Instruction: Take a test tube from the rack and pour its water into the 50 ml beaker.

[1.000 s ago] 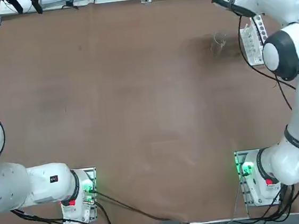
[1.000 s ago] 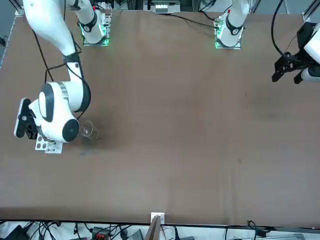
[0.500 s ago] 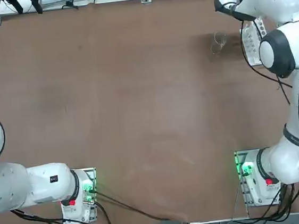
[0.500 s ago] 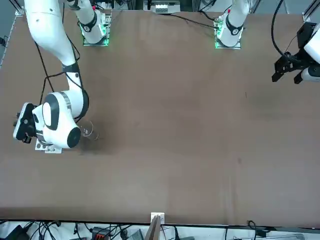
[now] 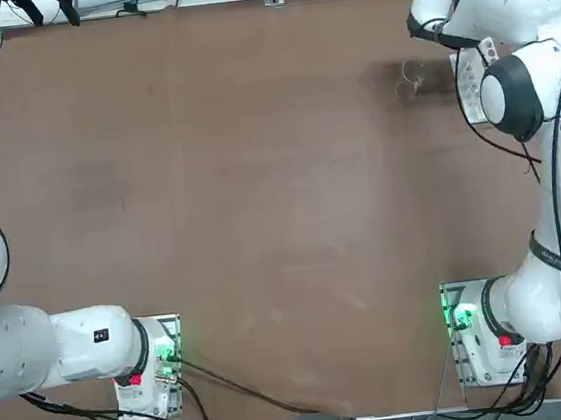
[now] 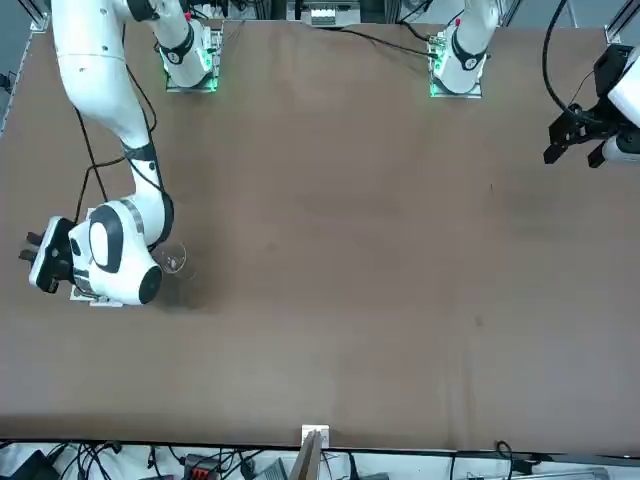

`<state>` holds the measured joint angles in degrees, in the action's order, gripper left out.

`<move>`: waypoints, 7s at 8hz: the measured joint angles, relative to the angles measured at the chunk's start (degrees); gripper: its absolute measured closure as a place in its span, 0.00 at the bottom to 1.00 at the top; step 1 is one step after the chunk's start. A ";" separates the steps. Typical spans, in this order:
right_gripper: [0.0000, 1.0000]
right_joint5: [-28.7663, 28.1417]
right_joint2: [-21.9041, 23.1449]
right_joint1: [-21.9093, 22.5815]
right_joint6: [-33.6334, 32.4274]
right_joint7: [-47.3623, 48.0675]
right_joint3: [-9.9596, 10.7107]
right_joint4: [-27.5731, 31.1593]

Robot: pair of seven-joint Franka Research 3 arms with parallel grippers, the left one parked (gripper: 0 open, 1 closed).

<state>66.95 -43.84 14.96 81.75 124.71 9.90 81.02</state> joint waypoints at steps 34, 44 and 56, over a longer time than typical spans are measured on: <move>0.76 -1.32 -5.38 -0.13 1.20 8.68 -0.16 0.35; 0.73 -2.62 -7.80 -0.55 2.59 9.40 -0.16 0.37; 0.00 -4.46 -2.82 0.57 3.03 -1.66 -0.18 -2.21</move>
<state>62.49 -46.65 15.53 84.78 123.06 9.72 78.81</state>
